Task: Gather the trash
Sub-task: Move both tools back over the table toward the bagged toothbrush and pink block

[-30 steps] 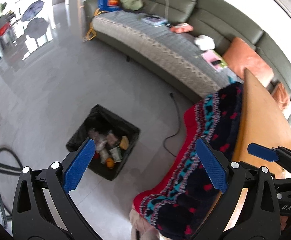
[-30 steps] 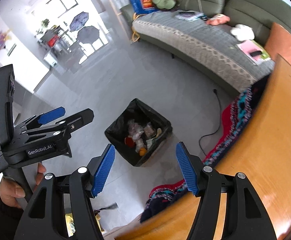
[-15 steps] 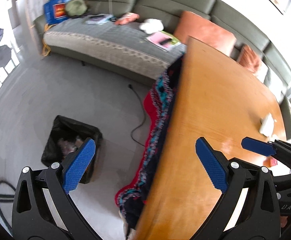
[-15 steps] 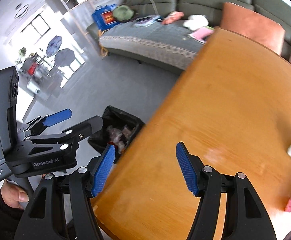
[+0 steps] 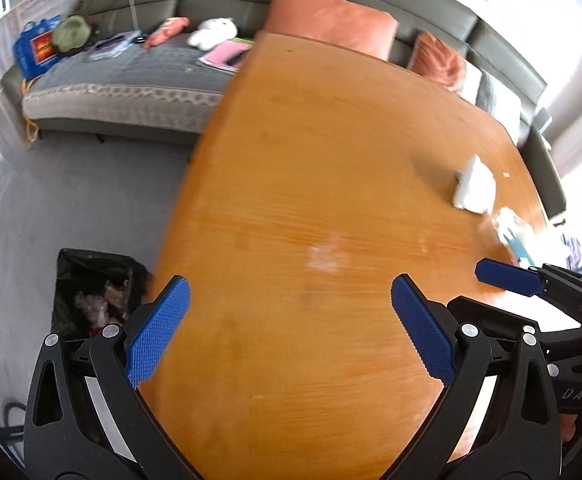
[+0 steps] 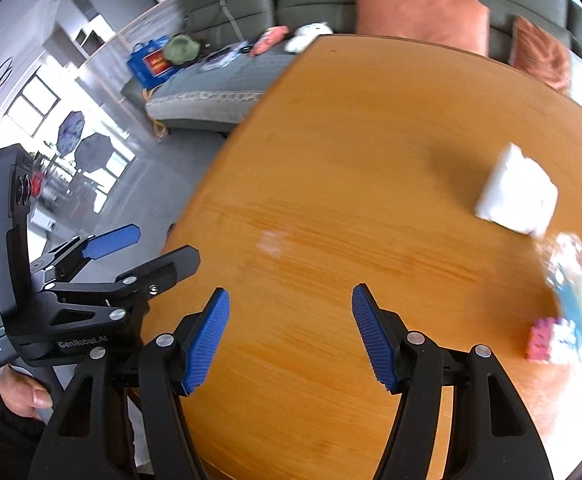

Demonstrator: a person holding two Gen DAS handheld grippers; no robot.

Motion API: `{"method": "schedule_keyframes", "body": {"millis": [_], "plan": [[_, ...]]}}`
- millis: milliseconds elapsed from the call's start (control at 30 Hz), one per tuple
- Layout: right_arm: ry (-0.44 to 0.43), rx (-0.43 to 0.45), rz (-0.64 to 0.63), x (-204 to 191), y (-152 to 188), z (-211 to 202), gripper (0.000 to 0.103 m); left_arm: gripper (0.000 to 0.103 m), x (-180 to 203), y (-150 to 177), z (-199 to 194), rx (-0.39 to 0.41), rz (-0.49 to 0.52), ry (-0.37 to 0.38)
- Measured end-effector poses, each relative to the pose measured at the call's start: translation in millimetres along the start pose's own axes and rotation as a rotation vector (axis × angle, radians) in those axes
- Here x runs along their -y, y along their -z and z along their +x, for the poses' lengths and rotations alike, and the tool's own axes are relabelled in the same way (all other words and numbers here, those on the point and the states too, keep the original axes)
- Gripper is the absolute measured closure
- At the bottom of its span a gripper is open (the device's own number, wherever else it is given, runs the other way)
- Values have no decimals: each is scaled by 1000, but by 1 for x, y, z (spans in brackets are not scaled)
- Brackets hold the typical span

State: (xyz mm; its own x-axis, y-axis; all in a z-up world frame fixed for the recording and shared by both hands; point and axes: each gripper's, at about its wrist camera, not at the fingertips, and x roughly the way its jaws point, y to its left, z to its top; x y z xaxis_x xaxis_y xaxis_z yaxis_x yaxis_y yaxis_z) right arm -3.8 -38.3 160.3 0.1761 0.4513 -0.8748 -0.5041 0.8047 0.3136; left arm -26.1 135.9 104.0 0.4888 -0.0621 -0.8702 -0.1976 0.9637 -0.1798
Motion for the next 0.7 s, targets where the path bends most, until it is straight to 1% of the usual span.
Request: {"method": "schedule_keyframes", "body": {"millis": [233,367,700], "plan": [[60,31,86,69,18,-28,38,6,63,-3,18,-28,83,37],[103,48,136,110,23,-42,38,6,93,-5,30,-55,133,51],[223,59,209,200,28,-68,38,6,148,-10,49,-104,233,69]]}}
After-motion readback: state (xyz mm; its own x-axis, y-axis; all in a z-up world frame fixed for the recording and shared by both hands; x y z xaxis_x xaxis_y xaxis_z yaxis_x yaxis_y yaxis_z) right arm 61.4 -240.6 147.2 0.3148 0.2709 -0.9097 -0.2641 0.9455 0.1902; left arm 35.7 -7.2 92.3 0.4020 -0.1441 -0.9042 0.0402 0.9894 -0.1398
